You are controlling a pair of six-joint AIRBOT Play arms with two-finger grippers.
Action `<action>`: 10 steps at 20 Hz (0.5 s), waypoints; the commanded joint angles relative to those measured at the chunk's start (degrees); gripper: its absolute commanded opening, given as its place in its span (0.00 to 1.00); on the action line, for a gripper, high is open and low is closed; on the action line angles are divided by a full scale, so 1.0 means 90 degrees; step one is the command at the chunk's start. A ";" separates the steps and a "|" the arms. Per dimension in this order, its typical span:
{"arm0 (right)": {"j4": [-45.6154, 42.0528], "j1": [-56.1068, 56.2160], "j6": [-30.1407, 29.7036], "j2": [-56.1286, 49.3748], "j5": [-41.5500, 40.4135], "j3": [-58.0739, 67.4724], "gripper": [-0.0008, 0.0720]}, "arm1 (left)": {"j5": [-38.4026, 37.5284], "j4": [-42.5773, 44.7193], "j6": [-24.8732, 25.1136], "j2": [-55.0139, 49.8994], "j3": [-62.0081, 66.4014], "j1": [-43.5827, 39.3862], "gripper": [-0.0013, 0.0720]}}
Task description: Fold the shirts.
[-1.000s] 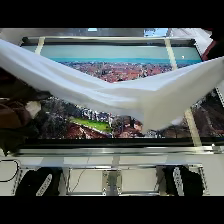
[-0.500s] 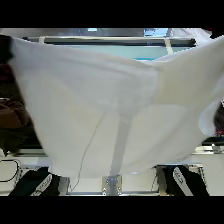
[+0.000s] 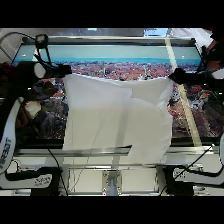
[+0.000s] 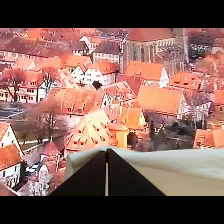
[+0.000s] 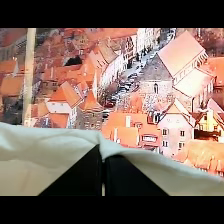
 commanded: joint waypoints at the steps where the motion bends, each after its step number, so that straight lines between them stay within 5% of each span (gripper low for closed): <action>1: 0.0029 0.0488 -0.0143 -0.0988 -0.1413 -0.0163 0.04 | 0.0464 0.0092 -0.0245 -0.0862 -0.0015 -0.0002 0.03; 4: -0.0134 0.0488 -0.0143 -0.0996 -0.1416 0.0085 0.04 | 0.0267 0.0172 -0.0219 -0.0792 0.0080 0.0005 0.03; 10: -0.2271 0.0333 -0.0141 -0.0316 0.1168 0.0775 0.04 | -0.1882 0.0180 0.0576 -0.0202 0.0401 0.0000 0.03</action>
